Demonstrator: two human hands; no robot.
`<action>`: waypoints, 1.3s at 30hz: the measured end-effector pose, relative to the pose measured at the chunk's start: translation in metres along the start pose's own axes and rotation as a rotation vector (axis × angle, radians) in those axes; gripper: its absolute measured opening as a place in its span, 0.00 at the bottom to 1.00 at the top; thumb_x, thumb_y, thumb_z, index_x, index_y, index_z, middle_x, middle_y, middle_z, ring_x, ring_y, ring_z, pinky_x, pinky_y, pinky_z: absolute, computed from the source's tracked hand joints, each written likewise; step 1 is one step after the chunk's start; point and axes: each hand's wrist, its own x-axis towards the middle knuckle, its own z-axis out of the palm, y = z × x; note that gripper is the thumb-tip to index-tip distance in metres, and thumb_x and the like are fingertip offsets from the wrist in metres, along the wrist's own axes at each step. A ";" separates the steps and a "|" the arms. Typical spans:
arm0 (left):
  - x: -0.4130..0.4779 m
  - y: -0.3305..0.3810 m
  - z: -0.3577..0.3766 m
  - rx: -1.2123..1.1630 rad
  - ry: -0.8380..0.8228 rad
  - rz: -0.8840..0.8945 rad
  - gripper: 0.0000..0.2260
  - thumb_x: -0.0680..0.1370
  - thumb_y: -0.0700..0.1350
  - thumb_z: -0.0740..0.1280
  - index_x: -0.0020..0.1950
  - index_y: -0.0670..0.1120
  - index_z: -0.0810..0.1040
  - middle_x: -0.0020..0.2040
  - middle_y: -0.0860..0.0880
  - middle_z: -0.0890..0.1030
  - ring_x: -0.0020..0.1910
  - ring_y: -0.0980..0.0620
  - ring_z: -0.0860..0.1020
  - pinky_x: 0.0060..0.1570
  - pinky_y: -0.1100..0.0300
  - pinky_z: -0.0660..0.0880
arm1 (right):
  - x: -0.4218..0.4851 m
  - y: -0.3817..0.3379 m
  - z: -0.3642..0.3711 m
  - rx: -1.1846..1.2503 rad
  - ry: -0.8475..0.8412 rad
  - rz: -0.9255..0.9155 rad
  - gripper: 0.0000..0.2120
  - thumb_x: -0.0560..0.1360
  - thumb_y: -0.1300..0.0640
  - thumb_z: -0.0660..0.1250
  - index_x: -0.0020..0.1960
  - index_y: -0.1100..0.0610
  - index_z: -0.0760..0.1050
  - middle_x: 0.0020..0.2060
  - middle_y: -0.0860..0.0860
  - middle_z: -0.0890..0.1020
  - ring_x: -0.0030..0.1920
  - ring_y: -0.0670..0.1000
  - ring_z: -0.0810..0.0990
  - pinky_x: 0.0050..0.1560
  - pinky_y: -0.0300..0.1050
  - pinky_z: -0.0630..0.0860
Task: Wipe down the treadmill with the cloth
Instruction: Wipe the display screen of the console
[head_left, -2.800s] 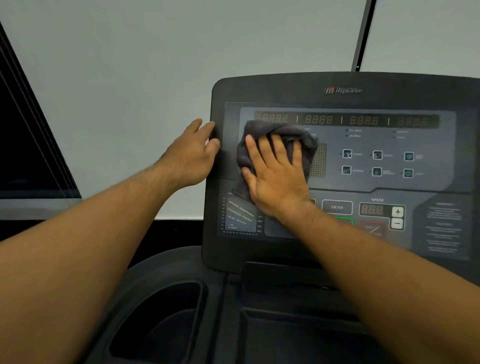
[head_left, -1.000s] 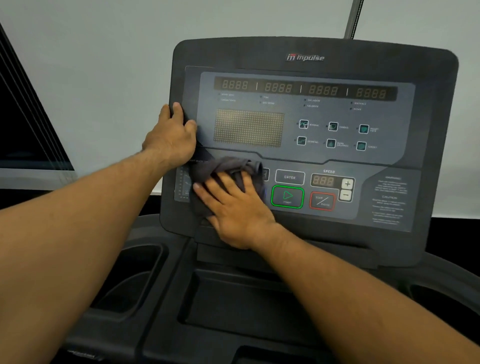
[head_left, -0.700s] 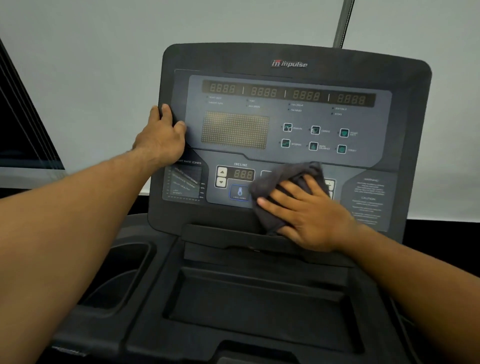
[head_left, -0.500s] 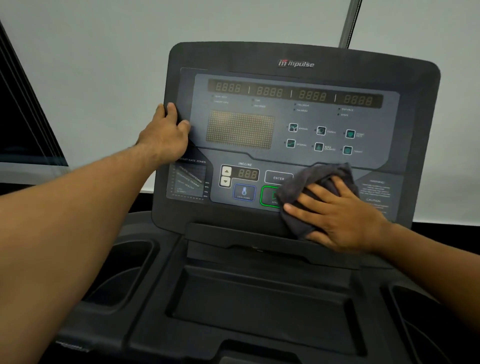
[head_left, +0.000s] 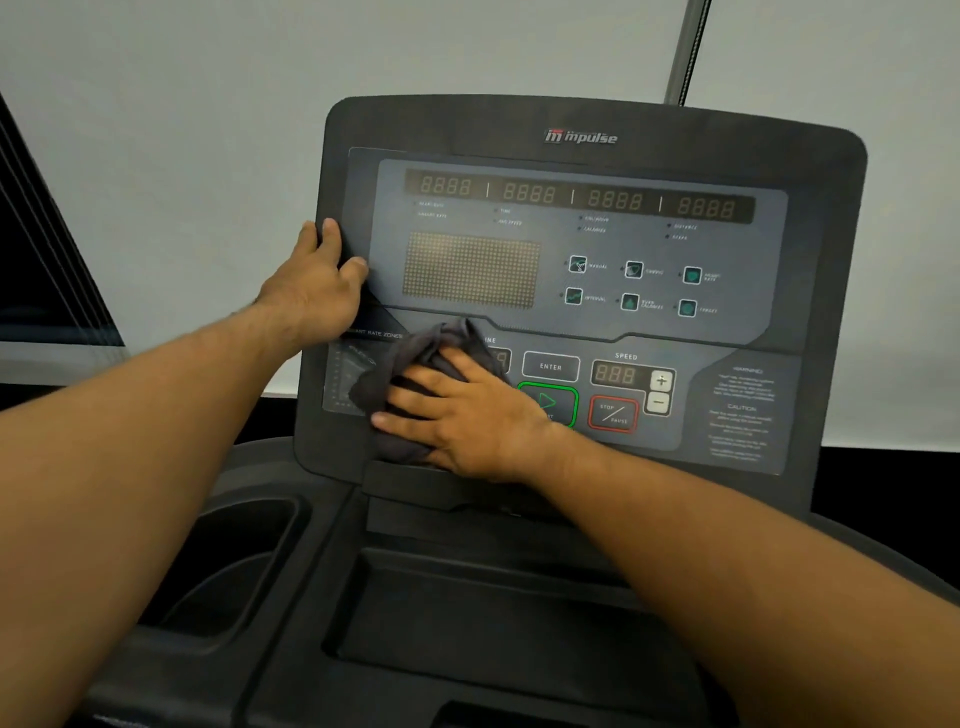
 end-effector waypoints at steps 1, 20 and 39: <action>-0.002 0.000 0.000 -0.013 -0.003 -0.002 0.27 0.83 0.56 0.51 0.80 0.49 0.50 0.79 0.48 0.54 0.74 0.41 0.62 0.71 0.42 0.64 | -0.012 0.004 0.003 0.014 0.025 -0.008 0.26 0.79 0.43 0.50 0.74 0.48 0.66 0.73 0.50 0.69 0.74 0.56 0.62 0.74 0.61 0.46; -0.122 0.042 0.019 0.124 -0.012 0.295 0.15 0.82 0.51 0.58 0.62 0.44 0.77 0.58 0.43 0.80 0.57 0.41 0.76 0.57 0.45 0.73 | -0.192 0.004 -0.013 0.620 0.268 0.749 0.13 0.75 0.57 0.61 0.57 0.55 0.79 0.50 0.58 0.84 0.50 0.63 0.79 0.51 0.53 0.71; -0.255 0.049 0.051 0.159 -0.653 0.327 0.20 0.82 0.57 0.58 0.41 0.44 0.77 0.38 0.47 0.80 0.41 0.47 0.78 0.44 0.55 0.73 | -0.235 -0.143 -0.111 1.172 0.053 0.854 0.07 0.80 0.56 0.62 0.55 0.54 0.78 0.47 0.49 0.83 0.50 0.48 0.80 0.53 0.45 0.74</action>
